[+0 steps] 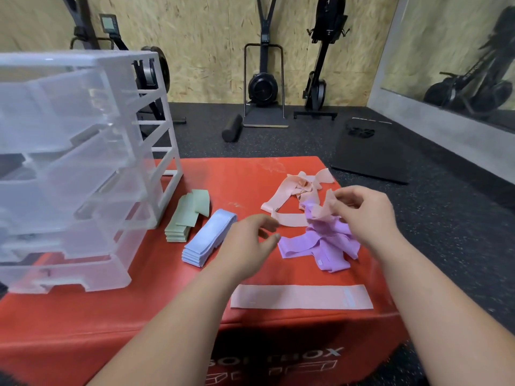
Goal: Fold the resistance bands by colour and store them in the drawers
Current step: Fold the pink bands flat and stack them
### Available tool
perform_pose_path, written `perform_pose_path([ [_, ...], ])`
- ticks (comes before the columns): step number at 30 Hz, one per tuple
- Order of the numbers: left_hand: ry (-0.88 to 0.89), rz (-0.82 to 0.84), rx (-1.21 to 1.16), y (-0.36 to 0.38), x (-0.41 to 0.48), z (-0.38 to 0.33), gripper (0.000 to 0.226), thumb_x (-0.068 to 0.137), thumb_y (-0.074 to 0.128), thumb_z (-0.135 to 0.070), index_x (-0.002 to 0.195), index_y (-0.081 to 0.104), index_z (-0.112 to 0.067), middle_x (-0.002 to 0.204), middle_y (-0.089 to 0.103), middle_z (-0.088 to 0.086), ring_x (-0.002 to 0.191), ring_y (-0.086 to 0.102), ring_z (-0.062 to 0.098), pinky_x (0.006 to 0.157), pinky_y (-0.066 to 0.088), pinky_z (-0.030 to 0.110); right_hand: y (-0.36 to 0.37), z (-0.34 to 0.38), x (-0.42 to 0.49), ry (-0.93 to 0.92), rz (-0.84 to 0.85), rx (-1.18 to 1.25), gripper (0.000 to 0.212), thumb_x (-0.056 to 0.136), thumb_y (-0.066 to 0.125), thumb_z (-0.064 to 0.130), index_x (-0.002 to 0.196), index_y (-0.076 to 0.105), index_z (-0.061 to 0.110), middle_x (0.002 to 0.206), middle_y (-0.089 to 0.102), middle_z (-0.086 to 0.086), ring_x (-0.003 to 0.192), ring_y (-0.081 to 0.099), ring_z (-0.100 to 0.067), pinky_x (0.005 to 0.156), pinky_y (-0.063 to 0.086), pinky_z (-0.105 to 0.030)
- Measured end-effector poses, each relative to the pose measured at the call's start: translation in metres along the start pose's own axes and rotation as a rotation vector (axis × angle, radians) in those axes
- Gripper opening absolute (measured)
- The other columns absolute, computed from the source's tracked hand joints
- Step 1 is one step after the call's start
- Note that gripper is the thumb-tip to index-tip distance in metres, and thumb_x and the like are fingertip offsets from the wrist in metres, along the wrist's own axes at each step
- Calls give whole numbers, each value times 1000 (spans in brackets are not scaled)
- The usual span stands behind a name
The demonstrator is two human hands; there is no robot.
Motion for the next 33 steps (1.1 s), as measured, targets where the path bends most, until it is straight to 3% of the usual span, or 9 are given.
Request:
perform_pose_path([
  [3,7,-2,-197,-2,-4,-17,22,99,70,-26,121,74,-27,110,76,-18,100,68,-4,88,54,20,18,12,-25,25,102,155,14,89,78,11,87,80,25,82,78,9,76,75,-8,71,57,-25],
  [8,-73,116,-527,13,-10,-26,24,106,64,-31,125,73,-22,115,79,-8,112,73,8,100,59,37,58,29,-51,-60,297,164,18,94,76,12,103,81,26,95,81,11,94,75,-4,89,57,-25],
  [12,-206,-13,-445,5,-10,1,7,99,71,-15,100,78,-18,88,81,-3,86,78,14,90,63,47,85,22,-63,-20,522,124,29,100,61,4,113,80,24,101,79,17,95,72,1,89,56,-23],
  [15,-271,-85,-249,-6,-4,24,10,93,72,-16,89,75,-25,81,76,-5,77,74,18,81,63,47,70,-3,-46,4,382,-16,28,98,63,7,107,79,28,92,75,21,74,67,8,73,50,-16],
  [18,-300,-116,-123,-12,1,37,8,94,71,-20,93,72,-27,88,74,-9,87,69,15,79,57,35,45,-42,-25,60,210,-449,38,90,66,17,121,71,38,122,70,9,101,67,-12,84,49,-29],
  [20,-315,-133,-92,-14,5,45,8,96,70,-20,94,71,-27,89,74,-10,88,69,13,74,52,28,42,-66,-19,104,252,-568,47,87,68,21,132,65,37,132,66,1,114,63,-25,91,51,-36],
  [24,-336,-153,-35,-17,13,58,6,96,69,-20,95,72,-25,87,72,-10,86,68,13,70,49,27,56,-83,-12,58,388,-555,45,88,71,30,132,66,38,134,67,7,120,62,-20,93,49,-32],
  [29,-316,-253,-10,-24,25,64,9,96,67,-17,92,72,-24,82,69,-12,78,64,8,72,45,29,69,-91,1,38,431,-747,26,83,69,31,107,73,40,110,72,9,100,64,-22,83,56,-36],
  [33,-323,-362,4,-37,31,72,9,95,65,-18,91,71,-23,81,71,-9,81,66,18,71,43,30,49,-85,26,8,212,-583,13,90,68,26,91,74,37,91,74,7,85,64,-23,74,53,-35],
])
Point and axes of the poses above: each hand's wrist, its own x-axis towards the middle knuckle, its own y-axis out of the palm, z = x × y, the point moved 9 cm from there along x, towards the middle knuckle
